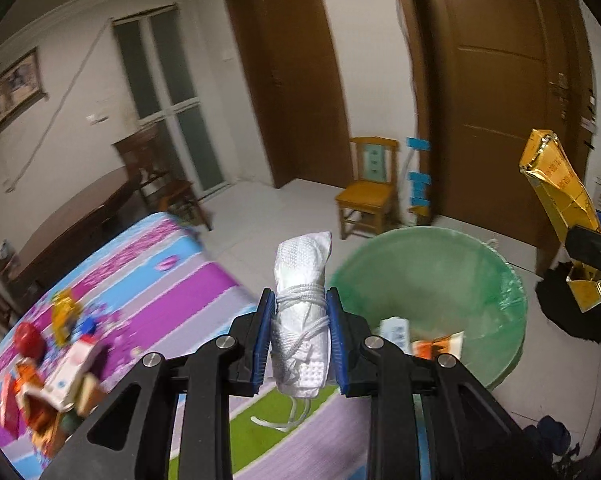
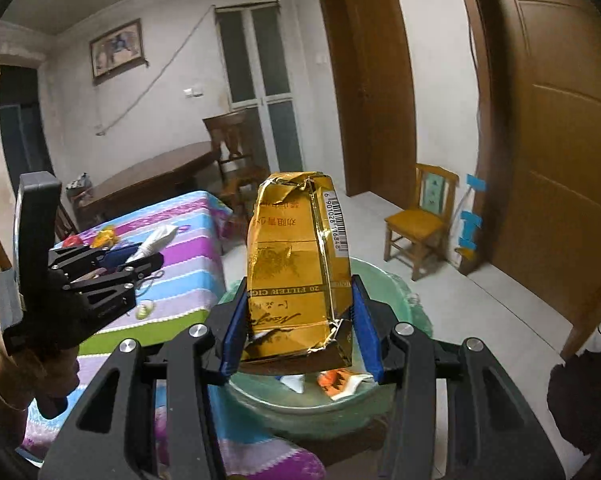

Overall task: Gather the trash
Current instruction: 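Carry the cord and gold pack to the green bin and release both, then move both tools back over the table toward the remaining trash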

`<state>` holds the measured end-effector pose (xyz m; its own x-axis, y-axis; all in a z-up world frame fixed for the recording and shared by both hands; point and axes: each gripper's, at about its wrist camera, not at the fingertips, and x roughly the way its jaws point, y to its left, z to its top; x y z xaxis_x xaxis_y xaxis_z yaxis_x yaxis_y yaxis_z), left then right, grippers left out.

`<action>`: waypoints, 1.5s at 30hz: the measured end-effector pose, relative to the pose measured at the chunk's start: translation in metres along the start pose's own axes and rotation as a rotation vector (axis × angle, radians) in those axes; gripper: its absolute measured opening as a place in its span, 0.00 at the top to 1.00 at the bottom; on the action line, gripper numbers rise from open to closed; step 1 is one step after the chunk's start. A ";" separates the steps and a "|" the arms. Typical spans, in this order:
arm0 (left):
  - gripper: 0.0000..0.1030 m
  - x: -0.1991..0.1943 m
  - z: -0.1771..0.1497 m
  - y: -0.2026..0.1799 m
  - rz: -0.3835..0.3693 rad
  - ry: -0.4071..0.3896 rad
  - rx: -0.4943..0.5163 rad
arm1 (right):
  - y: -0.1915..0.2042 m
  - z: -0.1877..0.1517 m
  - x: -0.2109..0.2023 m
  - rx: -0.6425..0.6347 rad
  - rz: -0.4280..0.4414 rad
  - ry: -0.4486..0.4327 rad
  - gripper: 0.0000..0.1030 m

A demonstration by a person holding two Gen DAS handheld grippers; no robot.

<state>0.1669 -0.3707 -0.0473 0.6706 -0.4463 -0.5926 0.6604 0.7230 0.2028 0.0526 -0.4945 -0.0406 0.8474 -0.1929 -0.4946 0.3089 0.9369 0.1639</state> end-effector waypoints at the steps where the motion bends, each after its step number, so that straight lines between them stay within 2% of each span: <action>1: 0.73 0.008 0.003 -0.008 -0.023 0.007 0.012 | -0.003 -0.001 0.002 0.000 -0.010 0.007 0.56; 8: 0.73 0.040 0.015 -0.039 -0.129 0.016 0.065 | -0.015 -0.007 0.014 0.013 -0.053 0.055 0.56; 12: 0.73 0.050 0.015 -0.049 -0.161 0.030 0.070 | -0.021 -0.008 0.022 0.033 -0.063 0.077 0.56; 24: 0.73 0.061 0.010 -0.043 -0.172 0.045 0.091 | -0.017 0.001 0.039 0.033 -0.065 0.127 0.56; 35: 0.73 0.071 0.019 -0.042 -0.185 0.055 0.100 | -0.019 0.011 0.050 0.026 -0.060 0.155 0.55; 37: 0.73 0.075 0.021 -0.044 -0.187 0.058 0.114 | -0.019 0.013 0.056 0.021 -0.053 0.168 0.51; 38: 0.66 0.077 0.020 -0.045 -0.186 0.066 0.123 | -0.019 0.012 0.059 0.016 -0.060 0.168 0.48; 39: 0.48 0.081 0.019 -0.044 -0.171 0.082 0.124 | -0.020 0.011 0.061 0.008 -0.074 0.172 0.41; 40: 0.39 0.083 0.017 -0.042 -0.164 0.086 0.116 | -0.020 0.010 0.064 -0.004 -0.081 0.180 0.41; 45: 0.38 0.087 0.011 -0.035 -0.162 0.095 0.115 | -0.028 0.003 0.065 0.012 -0.087 0.190 0.42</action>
<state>0.2054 -0.4409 -0.0975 0.5214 -0.4959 -0.6944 0.7948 0.5785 0.1836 0.0997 -0.5340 -0.0749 0.7211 -0.2138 -0.6590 0.3835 0.9154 0.1227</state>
